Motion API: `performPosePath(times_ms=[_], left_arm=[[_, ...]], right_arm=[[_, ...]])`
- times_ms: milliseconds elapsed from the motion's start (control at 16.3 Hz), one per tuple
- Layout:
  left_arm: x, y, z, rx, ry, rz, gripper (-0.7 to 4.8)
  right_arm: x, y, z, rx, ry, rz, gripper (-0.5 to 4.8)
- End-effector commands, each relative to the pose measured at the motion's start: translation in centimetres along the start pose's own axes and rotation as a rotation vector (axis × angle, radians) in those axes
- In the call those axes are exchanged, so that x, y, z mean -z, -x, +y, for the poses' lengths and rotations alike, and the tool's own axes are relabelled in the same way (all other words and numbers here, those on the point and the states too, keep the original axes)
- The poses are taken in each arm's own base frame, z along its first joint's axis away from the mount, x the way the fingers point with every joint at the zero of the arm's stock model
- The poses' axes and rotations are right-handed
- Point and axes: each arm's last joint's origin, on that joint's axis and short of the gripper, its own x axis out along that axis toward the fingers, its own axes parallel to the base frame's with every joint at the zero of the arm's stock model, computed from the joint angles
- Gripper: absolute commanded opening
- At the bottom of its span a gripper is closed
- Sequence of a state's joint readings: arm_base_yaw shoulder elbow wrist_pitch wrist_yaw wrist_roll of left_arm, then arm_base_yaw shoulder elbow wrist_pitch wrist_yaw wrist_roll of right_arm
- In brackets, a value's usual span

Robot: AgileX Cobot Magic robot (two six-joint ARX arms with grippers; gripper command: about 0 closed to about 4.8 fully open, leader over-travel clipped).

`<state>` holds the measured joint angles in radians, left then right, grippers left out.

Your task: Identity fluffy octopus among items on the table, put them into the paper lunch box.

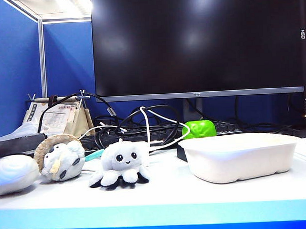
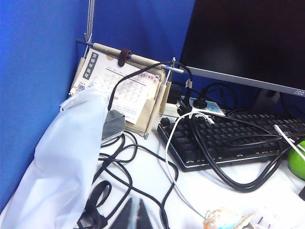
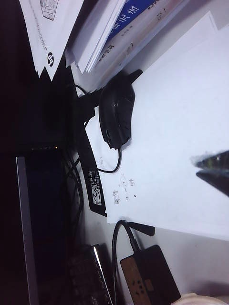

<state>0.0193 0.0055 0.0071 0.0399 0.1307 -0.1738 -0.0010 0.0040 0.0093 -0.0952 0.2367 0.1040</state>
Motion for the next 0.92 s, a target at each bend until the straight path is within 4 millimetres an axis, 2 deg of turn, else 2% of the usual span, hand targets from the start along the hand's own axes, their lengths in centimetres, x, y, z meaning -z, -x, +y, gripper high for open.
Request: performPosePath(times_ms=[61,798,920], left_arm=[[-0.08,0.02,-0.03,0.006,-0.002,-0.007,-0.05],[-0.08,0.02,-0.03,0.006,-0.002,-0.007,-0.05],[-0.09,0.02,-0.03,0.007,-0.002,-0.008,-0.05]], right_arm=[[-0.11,0.00,0.00,0.003,-0.005,-0.017,-0.06],[-0.12,0.00,0.01,0.000,-0.009,-0.017,-0.06],[-0.10,0.01,0.27,-0.089,-0.122,-0.004,-0.06]])
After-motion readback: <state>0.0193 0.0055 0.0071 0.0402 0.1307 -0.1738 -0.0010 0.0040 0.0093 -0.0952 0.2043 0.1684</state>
